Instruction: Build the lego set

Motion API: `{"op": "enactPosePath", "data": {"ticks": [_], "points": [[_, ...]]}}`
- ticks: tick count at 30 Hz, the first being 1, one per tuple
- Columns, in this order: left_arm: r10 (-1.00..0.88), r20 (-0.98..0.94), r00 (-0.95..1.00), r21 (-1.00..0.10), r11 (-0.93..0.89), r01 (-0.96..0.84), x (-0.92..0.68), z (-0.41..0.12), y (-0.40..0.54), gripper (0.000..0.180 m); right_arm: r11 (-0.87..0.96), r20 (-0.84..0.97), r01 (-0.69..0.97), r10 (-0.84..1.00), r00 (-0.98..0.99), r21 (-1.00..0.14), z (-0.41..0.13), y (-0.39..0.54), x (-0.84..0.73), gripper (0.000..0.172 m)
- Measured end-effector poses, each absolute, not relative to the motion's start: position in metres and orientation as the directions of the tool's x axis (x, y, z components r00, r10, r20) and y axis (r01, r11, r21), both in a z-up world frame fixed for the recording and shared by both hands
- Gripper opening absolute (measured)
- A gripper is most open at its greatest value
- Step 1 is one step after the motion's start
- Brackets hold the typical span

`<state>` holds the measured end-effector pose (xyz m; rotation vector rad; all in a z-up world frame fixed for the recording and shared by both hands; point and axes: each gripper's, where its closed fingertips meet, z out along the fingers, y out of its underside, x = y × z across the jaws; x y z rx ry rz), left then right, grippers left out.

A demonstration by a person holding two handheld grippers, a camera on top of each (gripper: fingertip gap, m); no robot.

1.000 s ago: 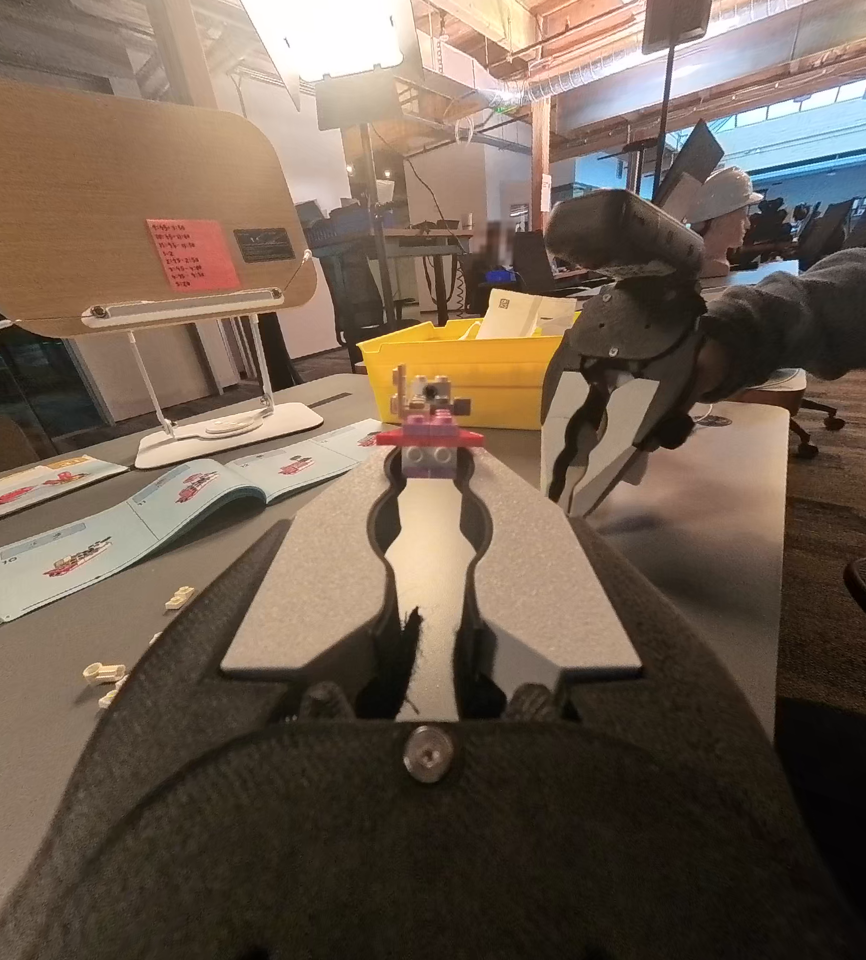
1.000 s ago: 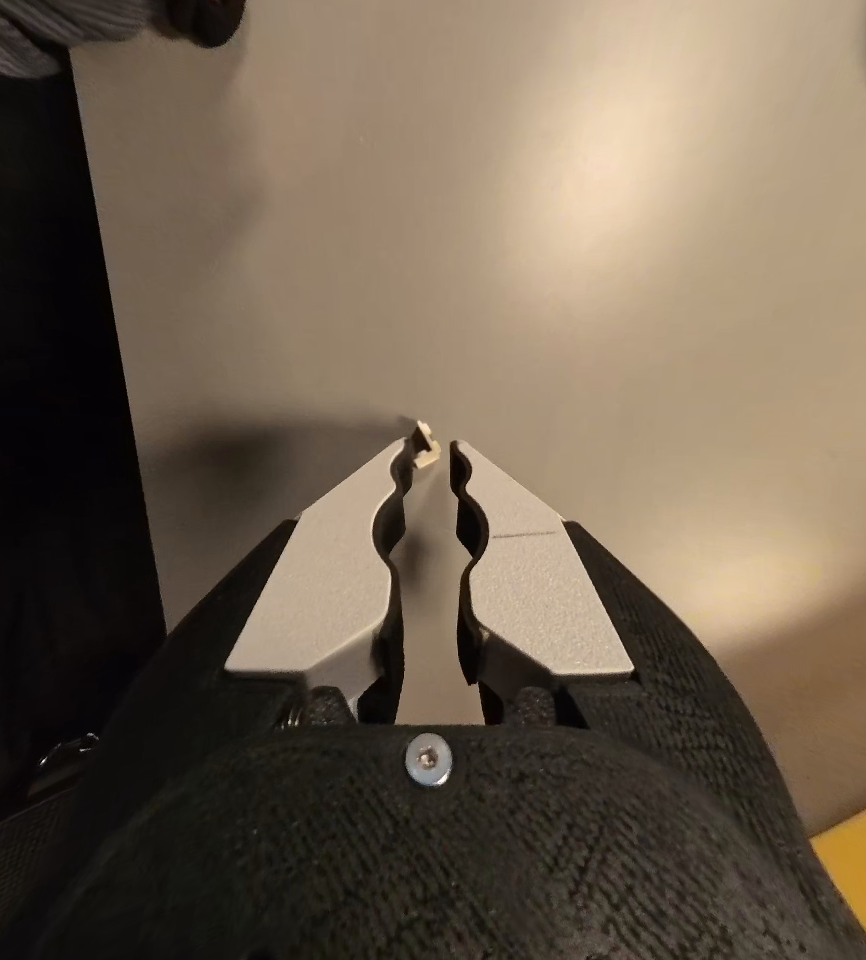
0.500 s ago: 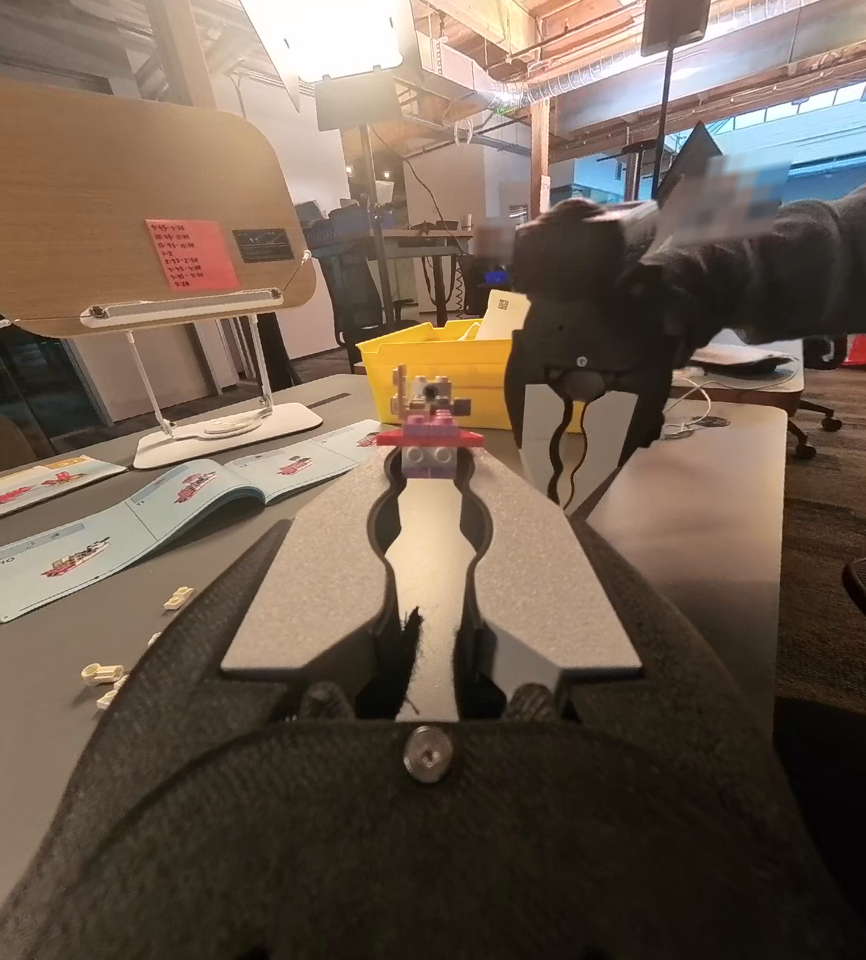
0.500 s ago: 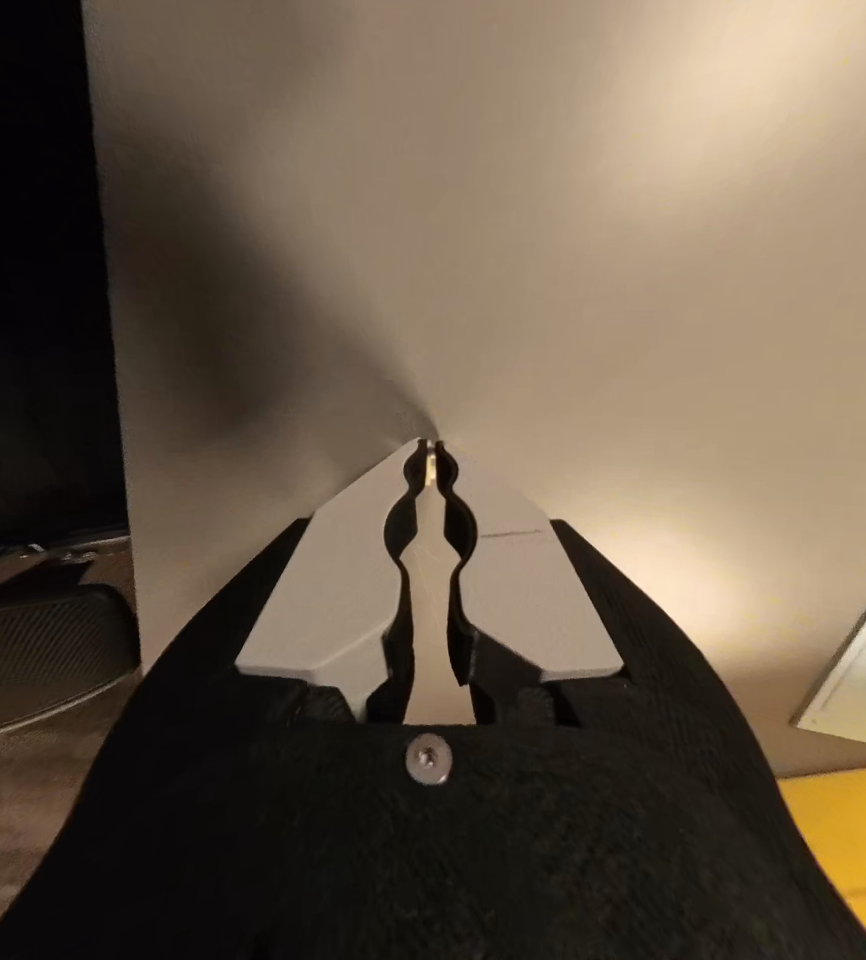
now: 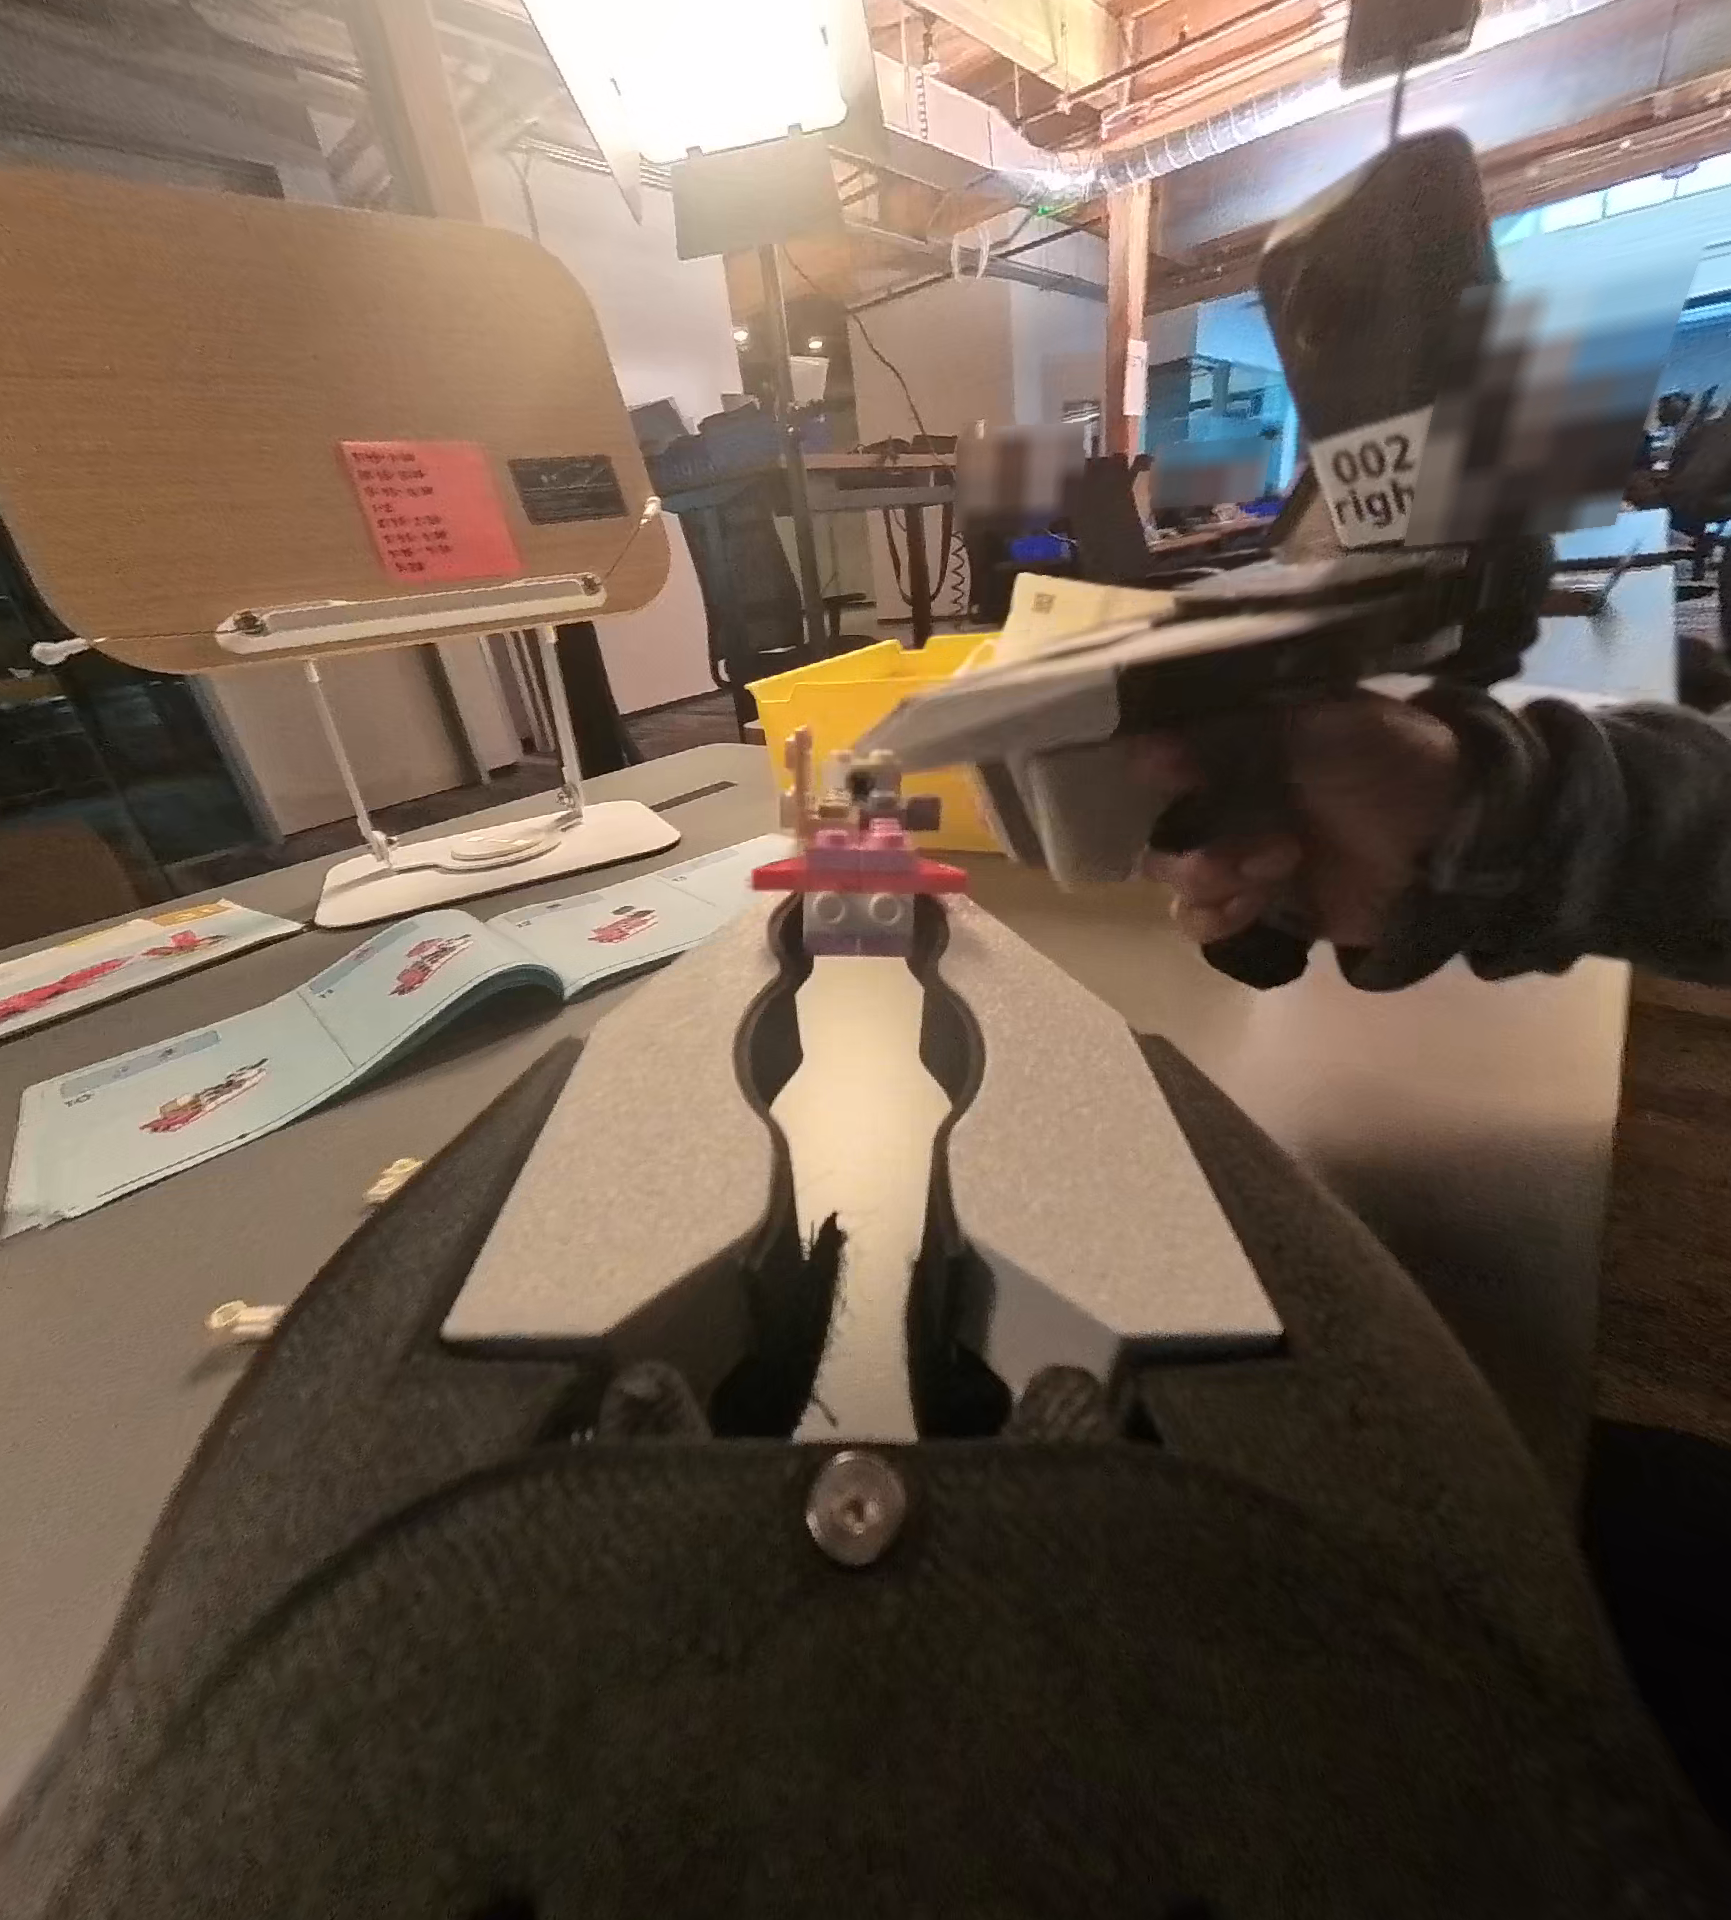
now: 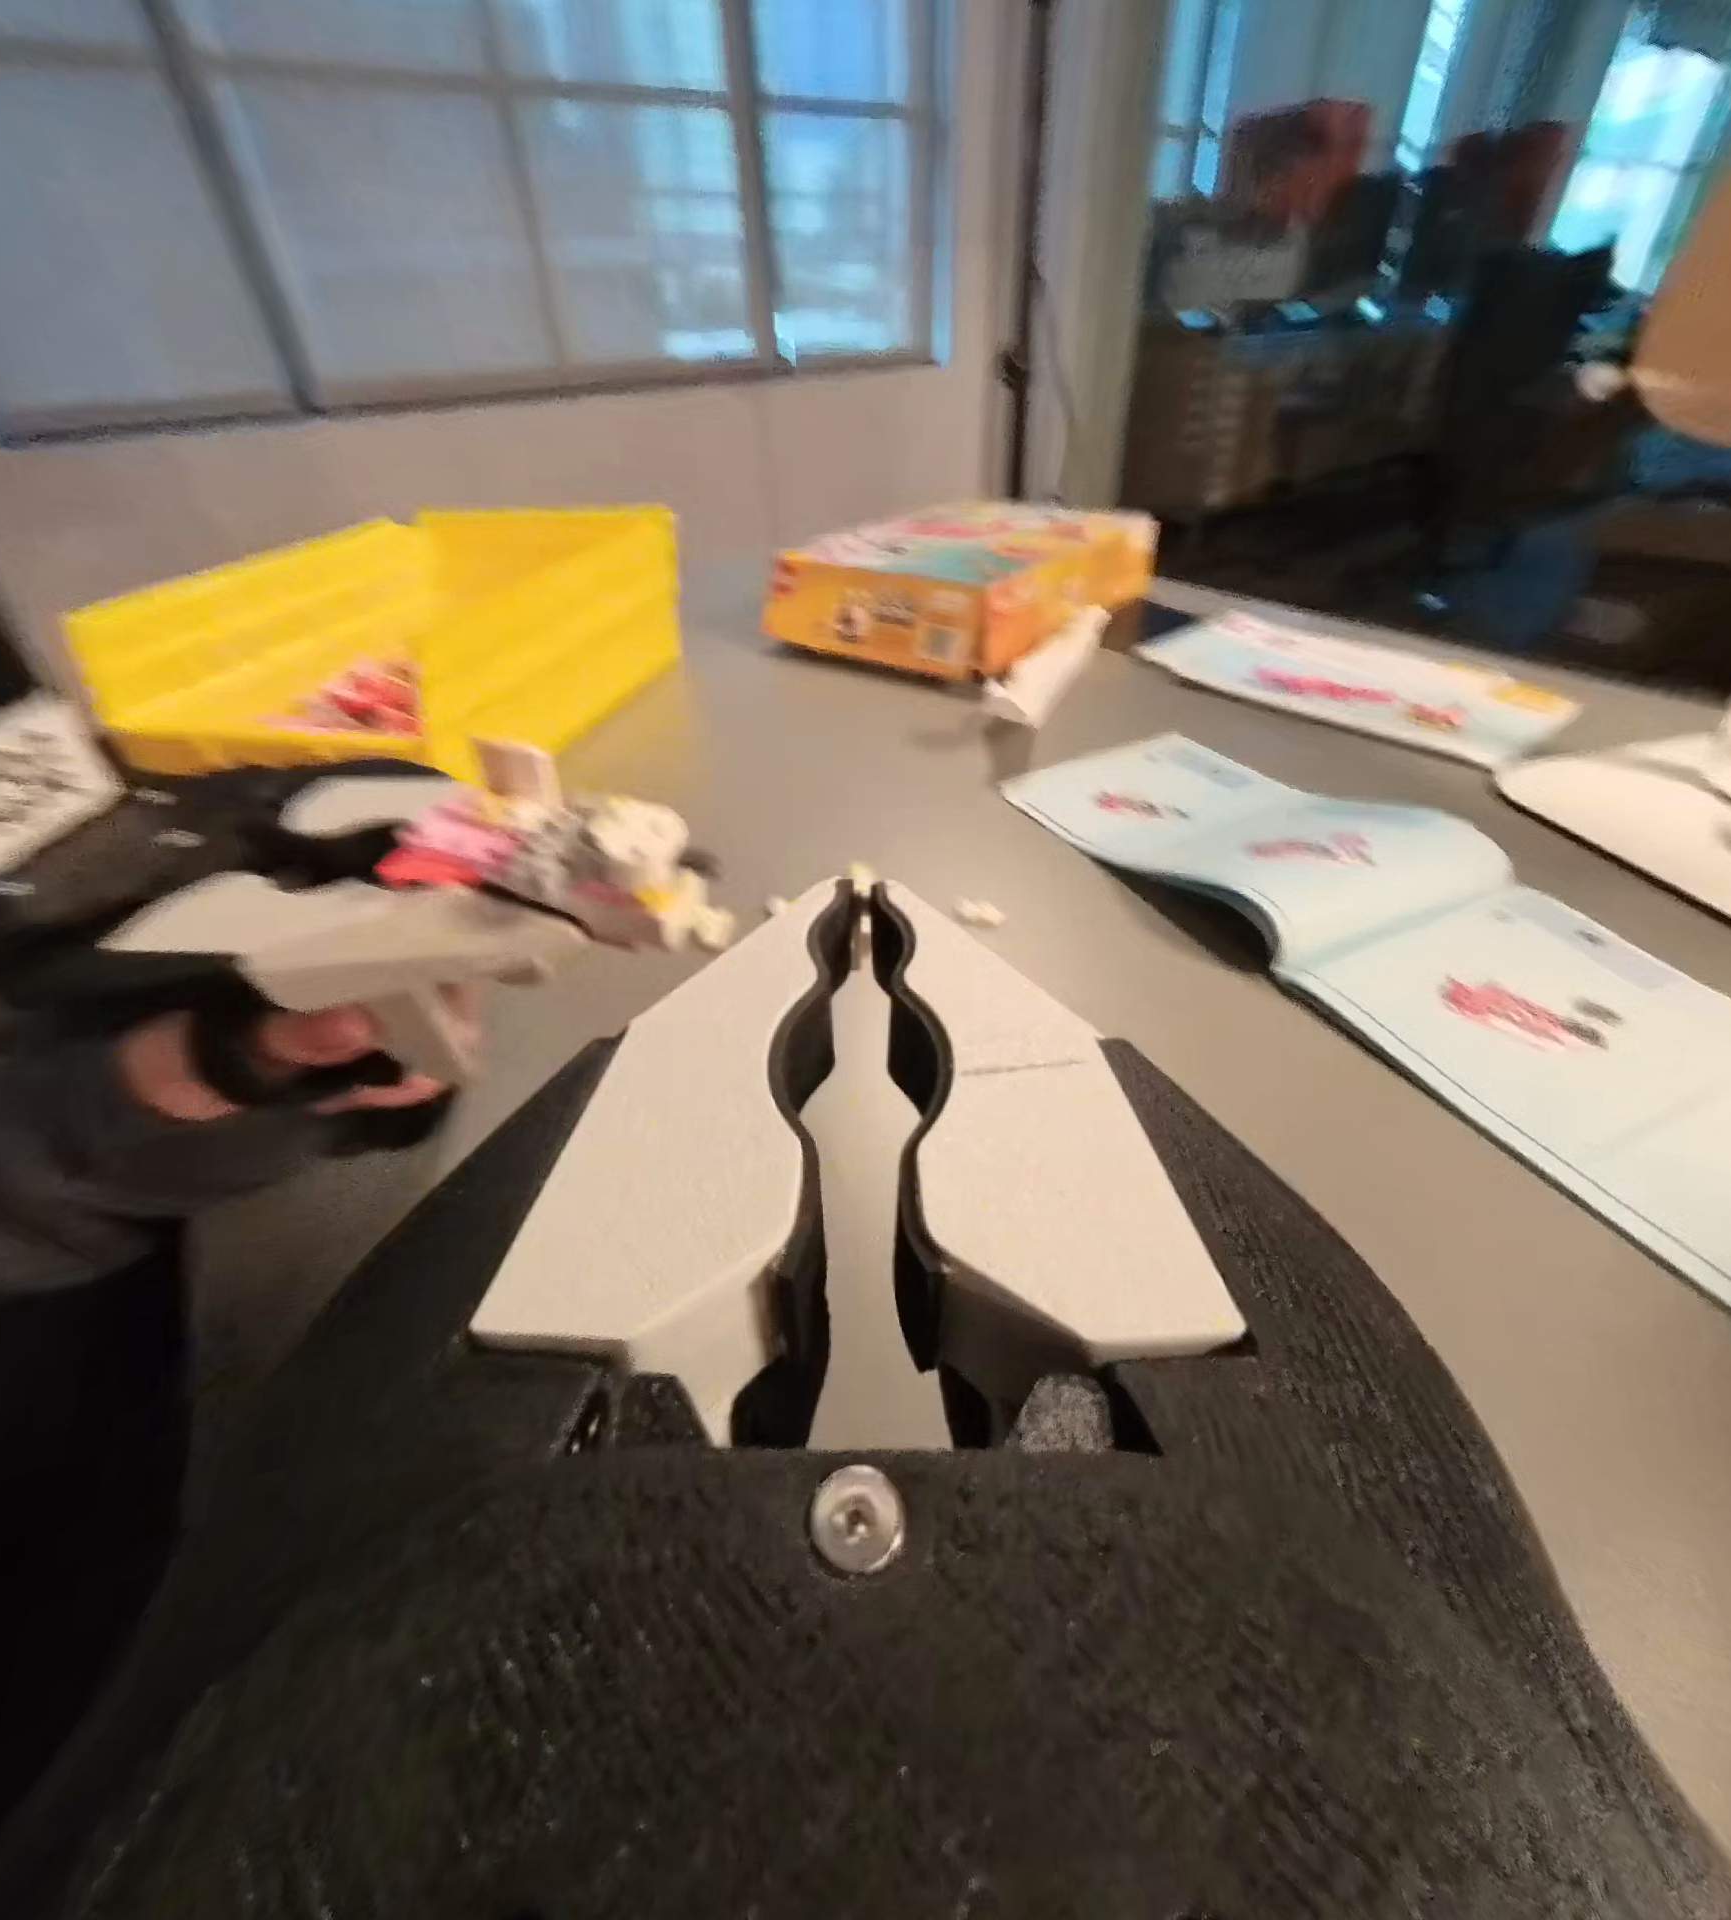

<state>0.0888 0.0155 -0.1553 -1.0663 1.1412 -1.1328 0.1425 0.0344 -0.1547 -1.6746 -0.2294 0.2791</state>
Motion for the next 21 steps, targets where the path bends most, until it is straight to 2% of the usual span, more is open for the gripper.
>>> {"op": "enactPosePath", "data": {"ticks": [4,6,10,14,21], "points": [[-0.988,-0.1,0.12,-0.988,0.113,0.107,0.087,-0.155,0.025,0.015,-0.414,-0.027,0.112,0.315,0.949,-0.904,-0.22,0.043,0.156,0.001],[-0.988,-0.094,0.123,-0.989,0.107,0.106,0.087,-0.155,0.027,0.016,-0.478,0.017,0.201,0.361,0.933,-0.855,-0.239,0.043,0.16,0.001],[-0.988,-0.094,0.125,-0.988,0.108,0.109,0.086,-0.154,0.027,0.015,-0.462,0.159,0.385,0.456,0.876,-0.799,-0.256,0.042,0.163,0.001],[-0.988,-0.091,0.121,-0.988,0.105,0.109,0.086,-0.154,0.027,0.016,-0.422,0.212,0.466,0.521,0.827,-0.778,-0.259,0.037,0.161,0.001],[-0.989,-0.09,0.115,-0.989,0.103,0.108,0.087,-0.155,0.027,0.016,-0.451,0.165,0.435,0.523,0.836,-0.779,-0.261,0.029,0.175,0.006]]}}
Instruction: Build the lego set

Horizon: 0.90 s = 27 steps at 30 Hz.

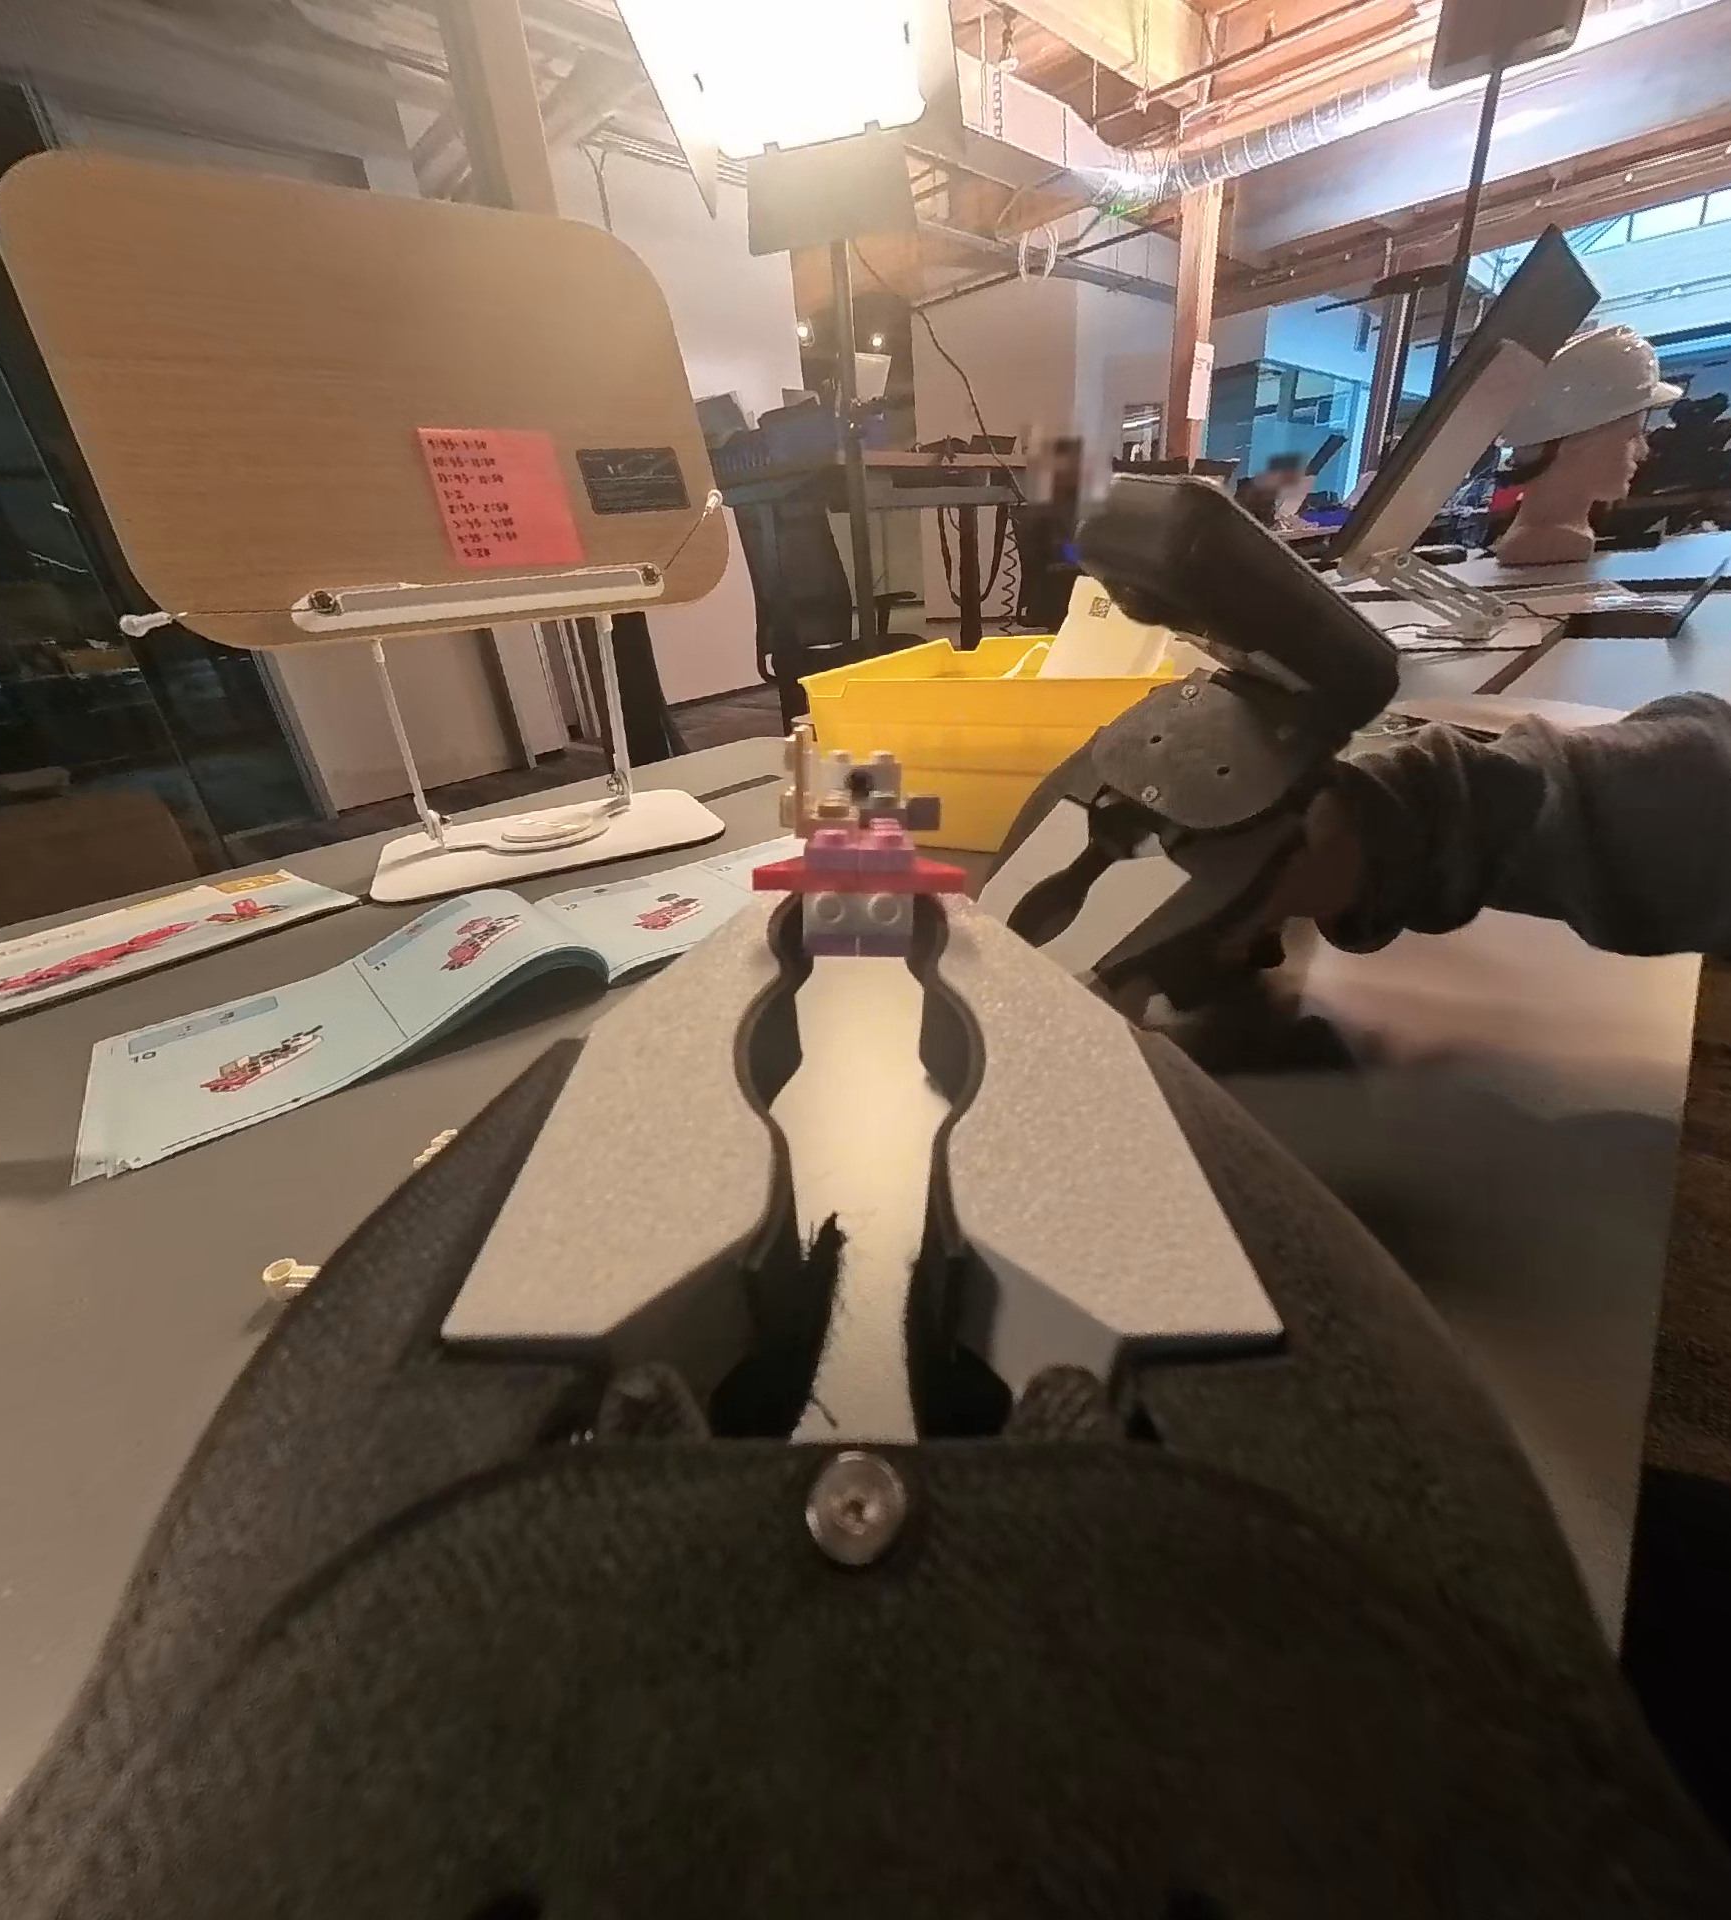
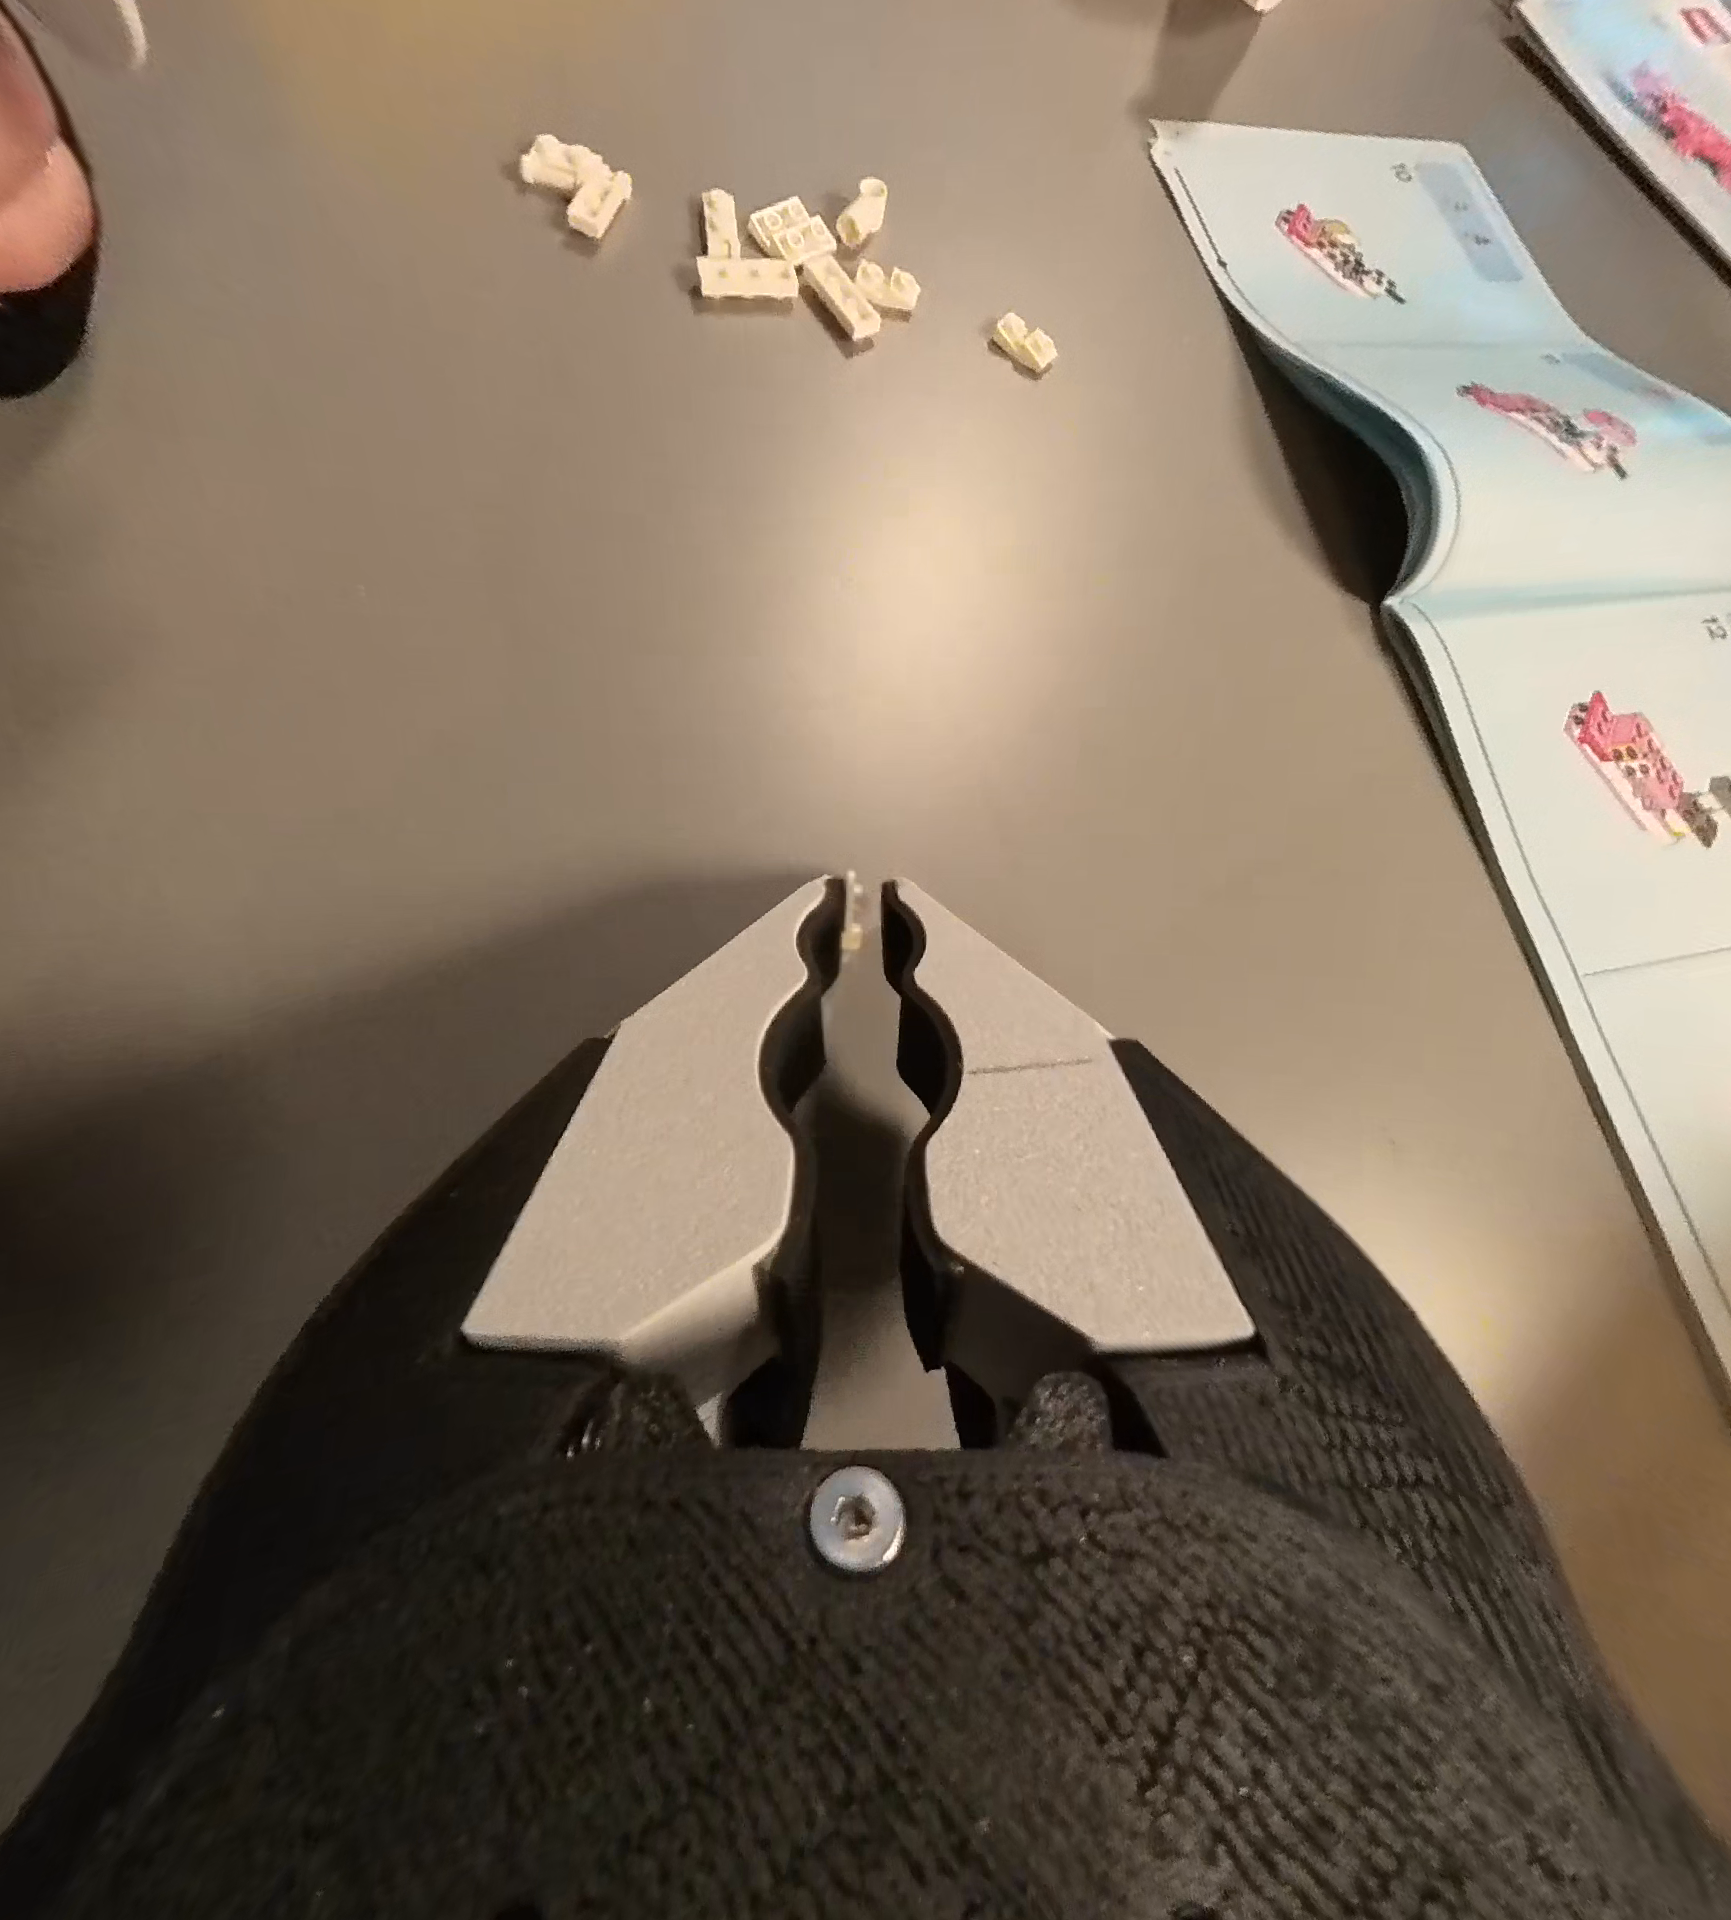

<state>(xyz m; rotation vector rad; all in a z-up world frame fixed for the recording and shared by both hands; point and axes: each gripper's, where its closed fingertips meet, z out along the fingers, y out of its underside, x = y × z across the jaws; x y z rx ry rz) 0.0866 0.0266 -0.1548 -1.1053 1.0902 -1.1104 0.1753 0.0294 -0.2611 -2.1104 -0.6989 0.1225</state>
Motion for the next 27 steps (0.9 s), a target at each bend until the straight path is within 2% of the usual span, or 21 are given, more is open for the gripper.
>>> {"op": "enactPosePath", "data": {"ticks": [6,11,17,22,27], "points": [[-0.99,-0.091,0.109,-0.989,0.103,0.108,0.087,-0.155,0.026,0.016,-0.472,0.055,0.347,0.528,0.848,-0.81,-0.256,0.022,0.181,0.013],[-0.991,-0.091,0.101,-0.989,0.102,0.107,0.087,-0.155,0.025,0.015,-0.505,0.082,0.451,0.595,0.799,-0.736,-0.264,0.012,0.181,0.014],[-0.991,-0.087,0.098,-0.989,0.098,0.11,0.087,-0.155,0.025,0.015,-0.514,-0.044,0.438,0.684,0.728,-0.737,-0.261,0.003,0.158,0.018],[-0.992,-0.085,0.09,-0.99,0.095,0.109,0.087,-0.155,0.024,0.015,-0.465,-0.012,0.432,0.691,0.722,-0.773,-0.252,0.011,0.161,0.022],[-0.993,-0.082,0.089,-0.989,0.092,0.112,0.087,-0.155,0.025,0.015,-0.506,-0.027,0.476,0.705,0.708,-0.719,-0.265,0.007,0.158,0.028]]}}
